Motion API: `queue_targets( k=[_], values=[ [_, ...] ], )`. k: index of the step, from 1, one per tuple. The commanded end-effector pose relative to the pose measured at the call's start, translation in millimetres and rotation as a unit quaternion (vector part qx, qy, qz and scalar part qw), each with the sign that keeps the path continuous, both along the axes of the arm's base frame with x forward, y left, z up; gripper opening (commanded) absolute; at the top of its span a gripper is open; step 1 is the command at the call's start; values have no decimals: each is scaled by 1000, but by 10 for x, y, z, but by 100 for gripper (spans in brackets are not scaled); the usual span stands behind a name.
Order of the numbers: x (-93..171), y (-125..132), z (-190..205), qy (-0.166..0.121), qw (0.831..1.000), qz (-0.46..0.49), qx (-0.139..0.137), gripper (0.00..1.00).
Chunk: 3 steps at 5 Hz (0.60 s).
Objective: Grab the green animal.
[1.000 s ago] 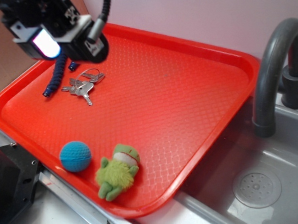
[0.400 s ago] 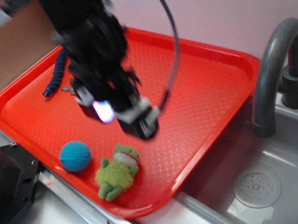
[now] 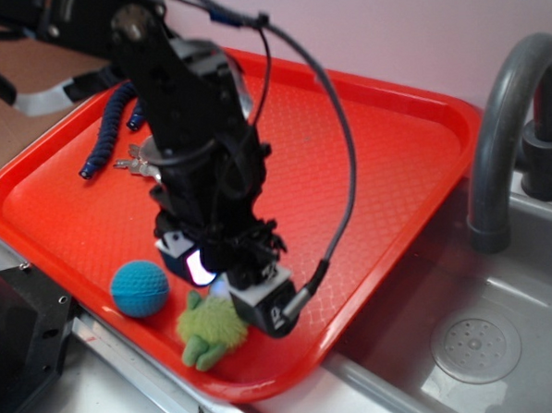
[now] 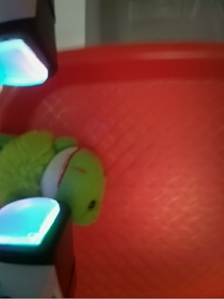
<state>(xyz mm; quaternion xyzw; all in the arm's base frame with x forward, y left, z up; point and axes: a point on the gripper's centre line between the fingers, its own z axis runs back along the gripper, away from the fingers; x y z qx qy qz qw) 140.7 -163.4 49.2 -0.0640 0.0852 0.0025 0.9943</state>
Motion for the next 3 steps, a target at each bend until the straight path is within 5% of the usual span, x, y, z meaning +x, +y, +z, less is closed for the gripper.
queue_targets(
  k=[1, 2, 3],
  values=[
    [-119, 158, -95, 12, 999, 26, 28, 100],
    [-91, 175, -140, 13, 998, 28, 46, 100],
    [-52, 166, -189, 8, 998, 25, 61, 0]
  ],
)
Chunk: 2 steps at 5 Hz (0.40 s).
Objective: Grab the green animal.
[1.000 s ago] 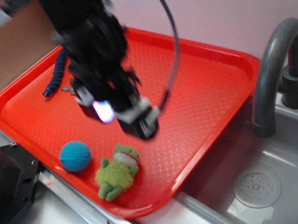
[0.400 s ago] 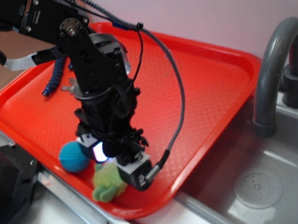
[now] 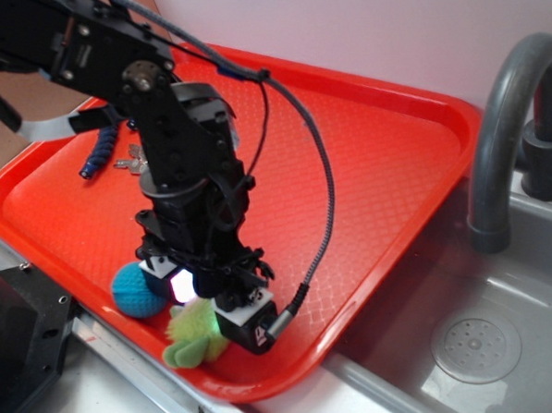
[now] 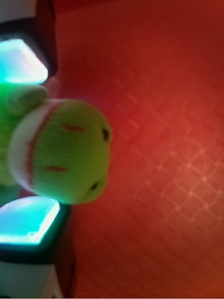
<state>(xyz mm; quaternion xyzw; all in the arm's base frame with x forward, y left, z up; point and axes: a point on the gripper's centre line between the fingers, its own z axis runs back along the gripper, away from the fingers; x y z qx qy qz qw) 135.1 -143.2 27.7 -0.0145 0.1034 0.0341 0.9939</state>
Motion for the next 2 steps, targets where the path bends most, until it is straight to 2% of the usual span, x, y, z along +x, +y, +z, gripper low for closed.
queue_targets(
  k=[1, 2],
  values=[
    [47, -55, 120, -20, 1000, 5, 2, 0],
    [139, -11, 401, -53, 998, 24, -1, 0]
  ],
)
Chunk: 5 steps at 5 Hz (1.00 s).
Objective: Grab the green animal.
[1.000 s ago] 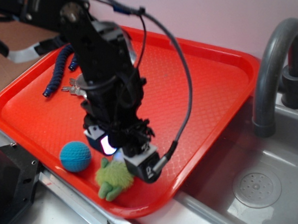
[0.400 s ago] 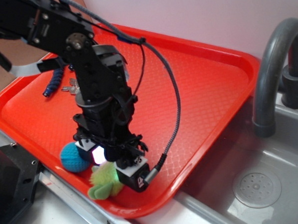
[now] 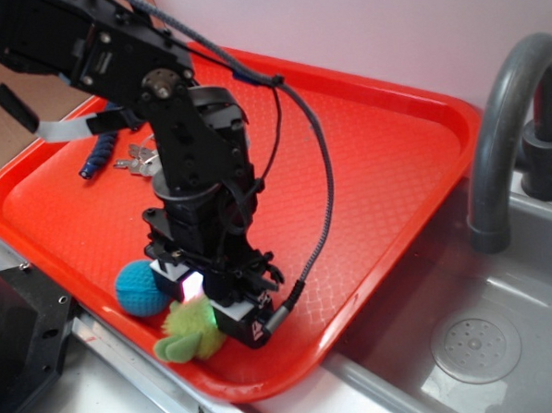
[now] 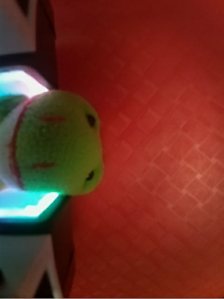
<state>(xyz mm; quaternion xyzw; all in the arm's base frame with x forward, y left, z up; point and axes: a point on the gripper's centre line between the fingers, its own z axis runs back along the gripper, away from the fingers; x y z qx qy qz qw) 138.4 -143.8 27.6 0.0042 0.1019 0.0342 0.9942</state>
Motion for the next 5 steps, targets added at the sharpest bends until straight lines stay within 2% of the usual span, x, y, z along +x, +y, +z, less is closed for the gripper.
queue_targets(
  k=[1, 2, 3, 4, 5],
  values=[
    [345, 281, 914, -137, 986, 83, -38, 0],
    [396, 573, 1435, -196, 973, 111, -44, 0],
    [242, 850, 1924, -247, 954, 162, -55, 0],
    [90, 978, 2157, -279, 938, 200, -54, 0],
    [171, 1019, 2004, -248, 945, 185, -106, 0]
  ],
)
